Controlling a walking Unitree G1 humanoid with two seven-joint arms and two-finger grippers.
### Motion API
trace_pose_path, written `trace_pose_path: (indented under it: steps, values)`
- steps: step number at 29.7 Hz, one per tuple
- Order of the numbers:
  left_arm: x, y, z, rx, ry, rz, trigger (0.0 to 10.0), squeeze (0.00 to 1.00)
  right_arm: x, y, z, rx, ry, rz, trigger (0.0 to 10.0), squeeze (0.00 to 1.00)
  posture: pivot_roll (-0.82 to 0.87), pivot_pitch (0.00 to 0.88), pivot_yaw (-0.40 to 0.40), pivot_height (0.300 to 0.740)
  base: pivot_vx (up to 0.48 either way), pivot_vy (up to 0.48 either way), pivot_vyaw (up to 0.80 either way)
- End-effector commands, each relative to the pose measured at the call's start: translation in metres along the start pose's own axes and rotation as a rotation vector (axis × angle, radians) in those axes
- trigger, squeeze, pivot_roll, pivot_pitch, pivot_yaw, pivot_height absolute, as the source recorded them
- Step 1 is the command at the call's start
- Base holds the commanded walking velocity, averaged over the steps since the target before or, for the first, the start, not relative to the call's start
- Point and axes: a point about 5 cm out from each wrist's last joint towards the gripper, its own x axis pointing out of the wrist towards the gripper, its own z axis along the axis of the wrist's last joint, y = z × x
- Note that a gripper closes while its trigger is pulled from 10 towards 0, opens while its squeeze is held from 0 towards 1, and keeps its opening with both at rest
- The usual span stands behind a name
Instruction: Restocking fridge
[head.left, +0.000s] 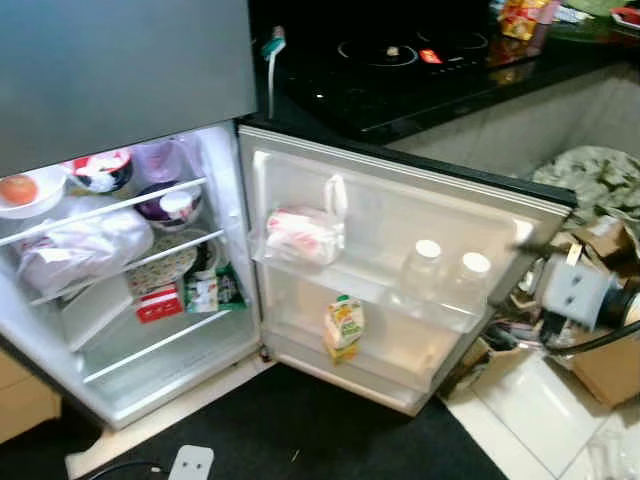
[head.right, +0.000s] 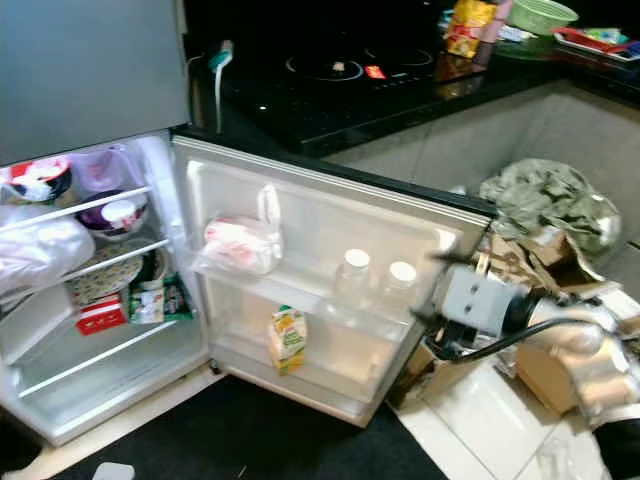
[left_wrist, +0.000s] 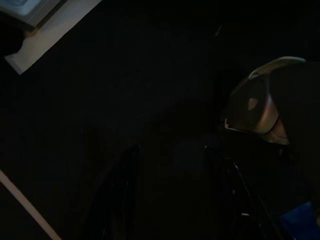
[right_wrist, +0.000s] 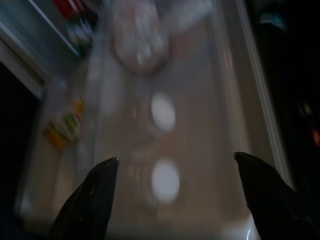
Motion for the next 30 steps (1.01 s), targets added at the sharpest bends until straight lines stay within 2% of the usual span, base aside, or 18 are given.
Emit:
trace_pose_path:
  steps: [1, 2, 3, 5, 7, 9, 10, 11, 12, 14, 16, 17, 19, 20, 21, 25, 29, 30]
  values:
    - [0.000, 0.000, 0.001, 0.017, -0.002, -0.004, 10.0, 0.00, -0.008, -0.015, 0.025, 0.059, -0.112, -0.031, 10.0, 0.00, -0.05, 0.015, -0.066, 0.740, 0.000, 0.000, 0.00]
    - [0.000, 0.000, 0.001, 0.017, -0.002, -0.004, 10.0, 0.00, -0.008, -0.015, 0.025, 0.059, -0.112, -0.031, 10.0, 0.00, -0.05, 0.015, -0.066, 0.740, 0.000, 0.000, 0.00]
    - [0.000, 0.000, 0.001, 0.019, -0.002, -0.004, 10.0, 0.00, -0.009, -0.023, 0.036, 0.094, -0.175, -0.062, 10.0, 0.00, -0.05, 0.018, -0.064, 0.740, 0.000, 0.000, 0.00]
    - [0.000, 0.001, 0.001, 0.021, -0.002, -0.004, 10.0, 0.00, -0.008, -0.041, 0.045, 0.096, -0.225, -0.171, 10.0, 0.00, -0.05, 0.024, -0.058, 0.740, 0.000, 0.000, 0.00]
    - [0.000, 0.002, 0.001, 0.025, -0.001, -0.005, 10.0, 0.00, -0.005, -0.060, 0.046, 0.078, -0.226, -0.294, 10.0, 0.00, -0.04, 0.023, -0.054, 0.740, 0.000, 0.000, 0.00]
    - [0.000, 0.003, 0.001, 0.027, -0.001, -0.005, 10.0, 0.00, -0.004, -0.068, 0.045, 0.060, -0.208, -0.349, 10.0, 0.00, -0.04, 0.028, -0.051, 0.740, 0.000, 0.000, 0.00]
    - [0.000, 0.004, 0.002, 0.027, -0.002, -0.001, 10.0, 0.00, 0.002, -0.086, 0.037, 0.011, -0.115, -0.465, 10.0, 0.00, -0.03, 0.030, -0.048, 0.740, 0.000, 0.000, 0.00]
    - [0.000, 0.004, 0.002, 0.027, -0.002, -0.001, 10.0, 0.00, 0.002, -0.086, 0.037, 0.011, -0.115, -0.465, 10.0, 0.00, -0.03, 0.030, -0.048, 0.740, 0.000, 0.000, 0.00]
    - [0.000, 0.005, 0.002, 0.027, -0.003, 0.002, 10.0, 0.00, 0.007, -0.097, 0.028, -0.015, -0.029, -0.528, 10.0, 0.00, -0.03, 0.031, -0.046, 0.740, 0.000, 0.000, 0.00]
    - [0.000, 0.005, 0.002, 0.027, -0.003, 0.003, 10.0, 0.00, 0.006, -0.097, 0.028, -0.004, -0.006, -0.534, 10.0, 0.00, -0.03, 0.031, -0.046, 0.740, 0.000, 0.000, 0.00]
    - [0.000, 0.007, 0.002, 0.027, -0.004, 0.008, 10.0, 0.00, 0.014, -0.100, 0.012, -0.025, 0.135, -0.544, 10.0, 0.00, -0.02, 0.034, -0.041, 0.740, 0.000, 0.000, 0.00]
    - [0.000, 0.007, 0.002, 0.027, -0.004, 0.008, 10.0, 0.00, 0.014, -0.100, 0.012, -0.025, 0.135, -0.544, 10.0, 0.00, -0.02, 0.034, -0.041, 0.740, 0.000, 0.000, 0.00]
    - [0.000, 0.008, 0.002, 0.026, -0.005, 0.014, 10.0, 0.00, 0.019, -0.103, -0.007, -0.074, 0.292, -0.574, 10.0, 0.00, 0.00, 0.039, -0.040, 0.740, 0.000, 0.000, 0.00]
    - [0.000, 0.008, 0.002, 0.026, -0.005, 0.014, 10.0, 0.00, 0.019, -0.103, -0.007, -0.074, 0.292, -0.574, 10.0, 0.00, 0.00, 0.039, -0.040, 0.740, 0.000, 0.000, 0.00]
    - [-0.001, 0.009, 0.002, 0.024, -0.005, 0.017, 10.0, 0.00, 0.020, -0.104, -0.016, -0.094, 0.368, -0.597, 10.0, 0.00, 0.00, 0.039, -0.040, 0.740, 0.000, 0.000, 0.00]
    - [-0.001, 0.010, 0.001, 0.014, -0.006, 0.023, 10.0, 0.00, 0.013, -0.113, -0.031, -0.164, 0.523, -0.683, 10.0, 0.00, 0.02, 0.043, -0.040, 0.740, 0.000, 0.000, 0.00]
    - [-0.001, 0.011, 0.000, 0.010, -0.005, 0.025, 10.0, 0.00, 0.005, -0.120, -0.035, -0.195, 0.586, -0.738, 10.0, 0.00, 0.02, 0.046, -0.041, 0.740, 0.000, 0.000, 0.00]
    - [-0.002, 0.012, 0.000, 0.008, -0.003, 0.027, 10.0, 0.00, -0.003, -0.126, -0.036, -0.211, 0.623, -0.769, 10.0, 0.00, 0.02, 0.047, -0.039, 0.740, 0.000, 0.000, 0.00]
